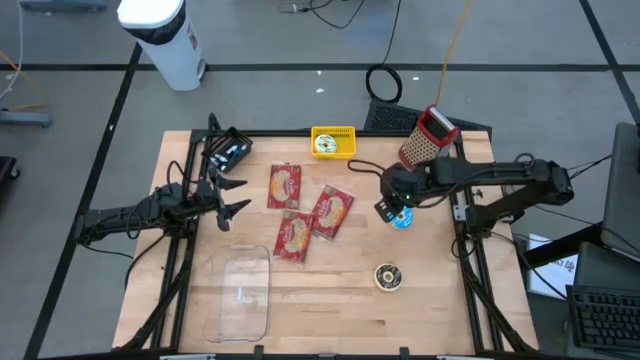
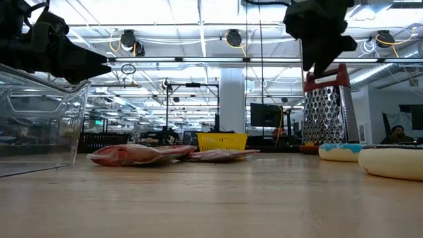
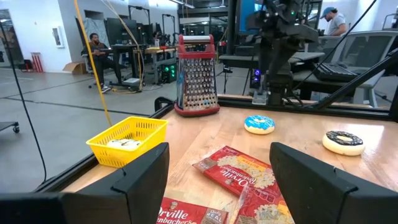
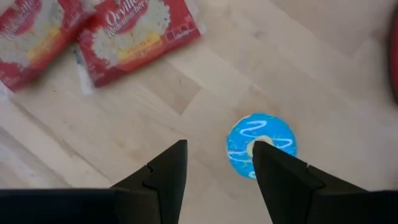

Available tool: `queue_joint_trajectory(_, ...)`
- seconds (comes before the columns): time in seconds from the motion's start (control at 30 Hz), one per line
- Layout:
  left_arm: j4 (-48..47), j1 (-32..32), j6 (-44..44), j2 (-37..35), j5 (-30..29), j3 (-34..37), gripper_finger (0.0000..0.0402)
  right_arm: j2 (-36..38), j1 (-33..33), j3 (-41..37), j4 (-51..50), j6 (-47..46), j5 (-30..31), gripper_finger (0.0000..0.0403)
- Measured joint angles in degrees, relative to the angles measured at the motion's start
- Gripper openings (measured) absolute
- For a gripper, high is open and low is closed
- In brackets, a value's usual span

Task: Pick & Place Food Item
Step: Put the blue donut into the yellow bin

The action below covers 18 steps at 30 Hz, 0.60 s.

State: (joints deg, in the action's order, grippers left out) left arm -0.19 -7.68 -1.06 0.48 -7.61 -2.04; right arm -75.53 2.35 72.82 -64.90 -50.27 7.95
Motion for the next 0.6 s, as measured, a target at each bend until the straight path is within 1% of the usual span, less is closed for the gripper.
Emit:
queue_joint_trajectory(0.13, 0.0, 0.0, 0.0, 0.0, 0.0, 0.0, 0.028, -1.8, -1.2, -2.3, -0.1, 0.0, 1.0, 0.0171)
queue_joint_trajectory(0.27, 0.0, 0.0, 0.0, 0.0, 0.0, 0.0, 0.028, -3.6, -1.7, -8.3, 3.2, 0.2, 0.7, 0.0171)
queue_joint_trajectory(0.33, 0.0, 0.0, 0.0, 0.0, 0.0, 0.0, 0.028, -3.8, -1.6, -12.2, 8.1, 0.0, -0.9, 0.0171)
queue_joint_trajectory(0.47, 0.0, 0.0, 0.0, 0.0, 0.0, 0.0, 0.028, -3.8, -0.8, -20.2, 19.5, 0.1, -6.9, 0.0171)
queue_joint_trajectory(0.53, 0.0, 0.0, 0.0, 0.0, 0.0, 0.0, 0.028, -3.8, -0.4, -23.4, 23.2, 0.2, -8.6, 0.0171)
queue_joint_trajectory(0.6, 0.0, 0.0, 0.0, 0.0, 0.0, 0.0, 0.028, -3.8, 0.2, -25.8, 24.9, 0.1, -9.6, 0.0171)
